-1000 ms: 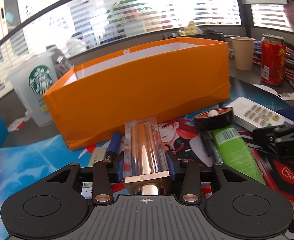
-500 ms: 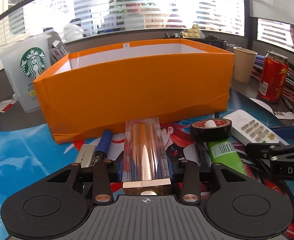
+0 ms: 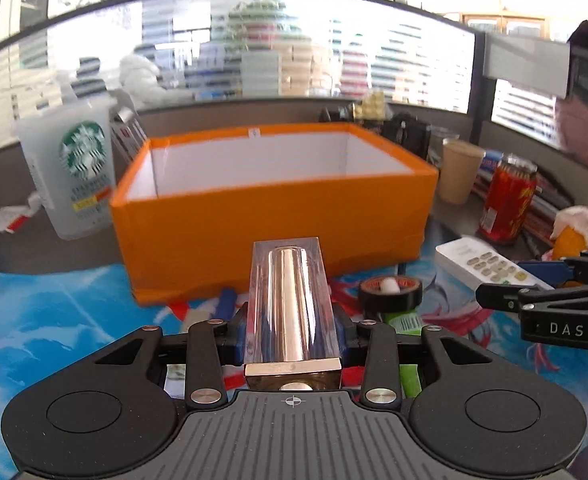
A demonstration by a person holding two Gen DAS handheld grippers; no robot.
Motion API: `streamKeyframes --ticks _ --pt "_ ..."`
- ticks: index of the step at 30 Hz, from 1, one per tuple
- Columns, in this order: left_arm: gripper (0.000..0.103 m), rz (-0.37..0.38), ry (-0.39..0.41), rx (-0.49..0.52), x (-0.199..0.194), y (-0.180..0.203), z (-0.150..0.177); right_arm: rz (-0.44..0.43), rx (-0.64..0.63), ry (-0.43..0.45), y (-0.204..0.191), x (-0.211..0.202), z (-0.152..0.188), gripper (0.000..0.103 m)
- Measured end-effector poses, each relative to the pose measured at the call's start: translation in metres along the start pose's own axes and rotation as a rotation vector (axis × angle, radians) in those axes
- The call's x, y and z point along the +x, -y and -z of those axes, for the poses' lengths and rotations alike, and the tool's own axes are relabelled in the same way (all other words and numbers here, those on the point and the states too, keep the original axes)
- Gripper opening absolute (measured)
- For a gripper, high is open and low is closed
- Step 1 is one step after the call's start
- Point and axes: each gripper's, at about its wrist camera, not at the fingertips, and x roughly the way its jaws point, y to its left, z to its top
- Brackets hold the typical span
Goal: Organize rigid objects
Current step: 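Lift and carry the copper case and white remote toward the orange box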
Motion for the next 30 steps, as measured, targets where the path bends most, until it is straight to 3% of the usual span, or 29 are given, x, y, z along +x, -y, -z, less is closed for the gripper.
streamKeyframes --ticks 15,21,30 --pt "0.036 0.027 0.048 -0.046 -0.035 -0.032 -0.042 -0.035 -0.024 0.087 -0.016 -0.041 -0.031 0.050" --pt "0.036 0.016 0.060 -0.052 -0.027 -0.042 -0.068 -0.018 -0.058 0.104 -0.019 -0.044 -0.051 0.050" --pt "0.036 0.005 0.014 -0.090 0.002 -0.055 -0.096 -0.023 -0.097 0.124 -0.027 -0.038 -0.094 0.050"
